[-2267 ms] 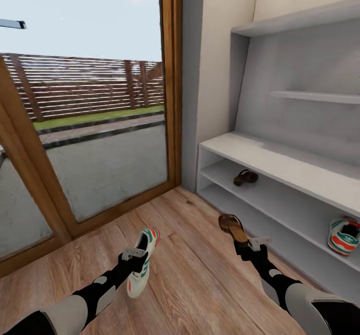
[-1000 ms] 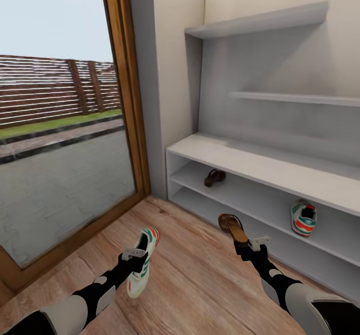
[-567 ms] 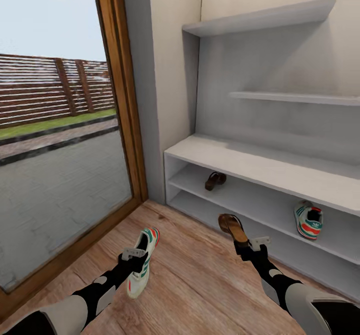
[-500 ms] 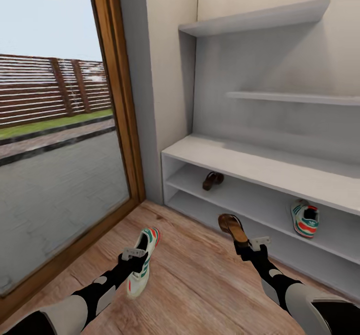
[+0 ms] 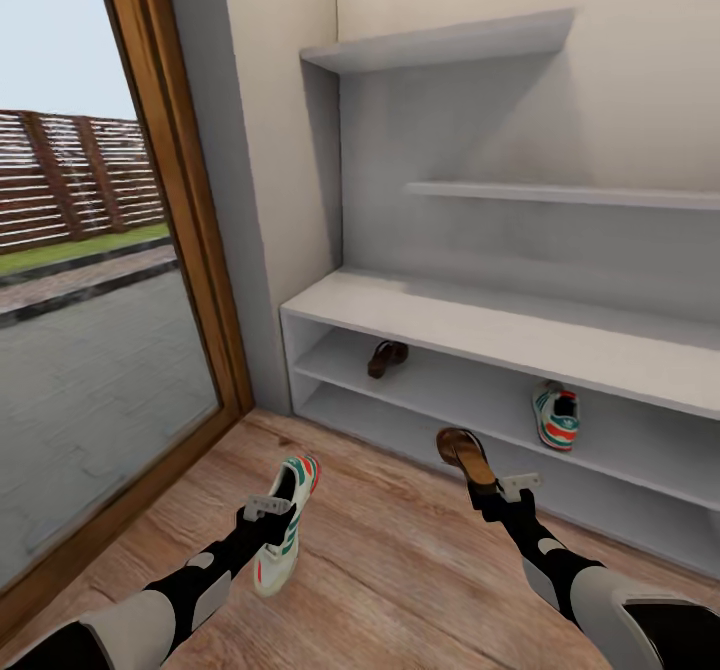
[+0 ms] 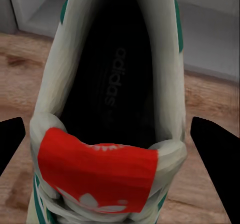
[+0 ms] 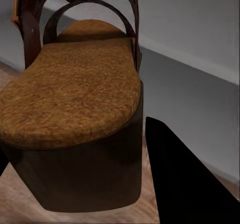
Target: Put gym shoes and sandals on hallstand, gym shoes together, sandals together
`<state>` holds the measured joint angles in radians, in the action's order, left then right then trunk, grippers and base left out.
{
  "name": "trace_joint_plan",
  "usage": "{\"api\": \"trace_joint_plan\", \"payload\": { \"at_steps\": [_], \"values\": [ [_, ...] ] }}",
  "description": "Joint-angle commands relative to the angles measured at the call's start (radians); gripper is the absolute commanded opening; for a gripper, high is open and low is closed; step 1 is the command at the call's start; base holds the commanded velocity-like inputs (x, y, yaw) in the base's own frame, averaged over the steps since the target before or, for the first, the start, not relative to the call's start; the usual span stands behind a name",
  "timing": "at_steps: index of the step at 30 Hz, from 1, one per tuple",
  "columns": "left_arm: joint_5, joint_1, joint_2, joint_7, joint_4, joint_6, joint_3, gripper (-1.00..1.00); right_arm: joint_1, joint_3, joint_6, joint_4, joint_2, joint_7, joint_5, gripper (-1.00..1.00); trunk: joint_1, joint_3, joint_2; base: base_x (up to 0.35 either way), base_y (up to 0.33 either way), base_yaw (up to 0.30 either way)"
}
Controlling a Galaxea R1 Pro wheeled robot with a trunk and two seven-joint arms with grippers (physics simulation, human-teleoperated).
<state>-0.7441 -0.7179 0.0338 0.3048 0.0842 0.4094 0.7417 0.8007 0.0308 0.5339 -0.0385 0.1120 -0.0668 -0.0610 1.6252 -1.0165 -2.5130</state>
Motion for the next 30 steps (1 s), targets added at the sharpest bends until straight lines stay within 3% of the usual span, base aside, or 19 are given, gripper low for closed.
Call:
{"api": "trace_joint_plan", "payload": {
  "at_steps": [1, 30],
  "values": [
    [0.000, 0.000, 0.000, -0.001, 0.000, 0.000, -0.001, -1.00, 0.000, -0.001, 0.000, 0.000, 0.000, -0.002, 0.003, -1.00, 0.000, 0.000, 0.000, 0.000, 0.000, -0.278],
    [0.000, 0.000, 0.000, 0.000, 0.000, 0.000, -0.001, -1.00, 0.000, -0.002, 0.000, 0.000, 0.000, -0.001, 0.003, -1.00, 0.000, -0.022, 0.000, 0.000, 0.000, -0.233]
  ]
}}
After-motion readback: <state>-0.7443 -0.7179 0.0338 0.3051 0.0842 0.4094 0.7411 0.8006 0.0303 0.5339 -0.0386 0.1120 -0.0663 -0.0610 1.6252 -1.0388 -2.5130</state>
